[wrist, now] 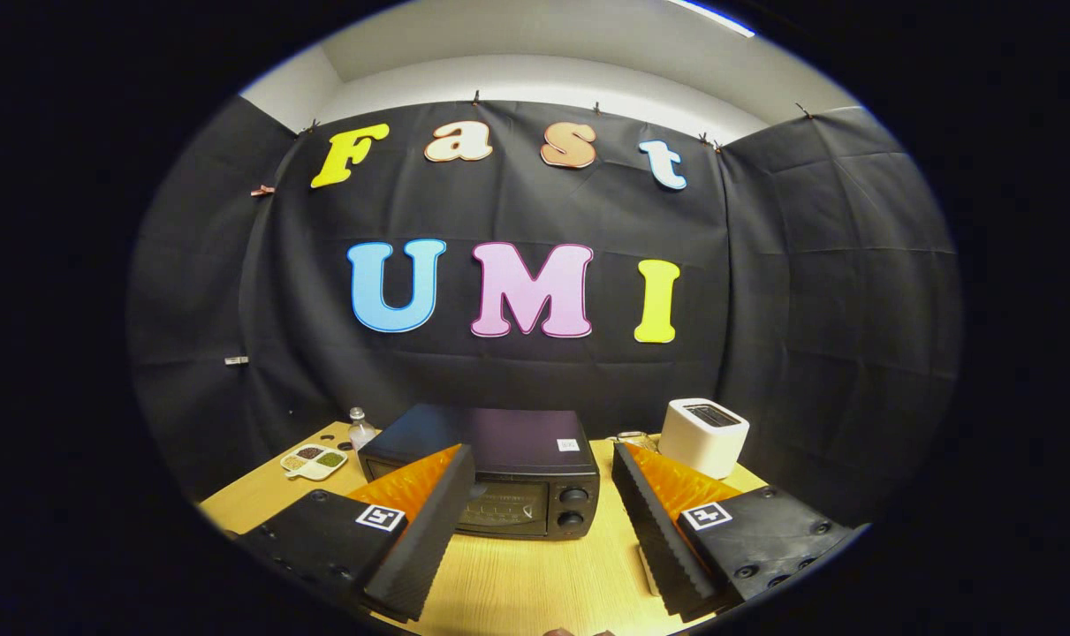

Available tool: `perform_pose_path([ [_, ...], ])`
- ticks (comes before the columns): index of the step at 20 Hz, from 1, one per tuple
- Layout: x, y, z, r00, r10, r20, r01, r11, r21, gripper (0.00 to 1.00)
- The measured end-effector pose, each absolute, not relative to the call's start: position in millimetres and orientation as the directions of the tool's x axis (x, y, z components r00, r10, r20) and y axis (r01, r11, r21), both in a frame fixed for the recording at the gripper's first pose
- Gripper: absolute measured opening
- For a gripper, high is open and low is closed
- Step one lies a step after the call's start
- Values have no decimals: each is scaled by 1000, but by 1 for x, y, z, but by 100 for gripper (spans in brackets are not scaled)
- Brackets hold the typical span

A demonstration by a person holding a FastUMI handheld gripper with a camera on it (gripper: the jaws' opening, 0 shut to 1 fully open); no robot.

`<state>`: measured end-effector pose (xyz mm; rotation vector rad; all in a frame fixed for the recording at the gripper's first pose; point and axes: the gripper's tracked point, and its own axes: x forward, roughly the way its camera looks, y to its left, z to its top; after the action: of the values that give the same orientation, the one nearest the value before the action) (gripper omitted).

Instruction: Open the toaster oven, put the food inside, and close the toaster oven door.

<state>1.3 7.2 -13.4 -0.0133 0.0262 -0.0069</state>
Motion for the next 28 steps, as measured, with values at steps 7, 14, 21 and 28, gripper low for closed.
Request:
perform_pose_path([
  [7, 6, 20, -21, 999, 6, -50, -6, 1000, -10, 97],
  [14, 7, 29, -29, 997, 19, -69, -20, 1000, -12, 97],
  [21, 21, 49, -39, 994, 52, -93, -54, 998, -22, 97],
  [28, 62, 84, -54, 989, 84, -125, -89, 995, -35, 97],
])
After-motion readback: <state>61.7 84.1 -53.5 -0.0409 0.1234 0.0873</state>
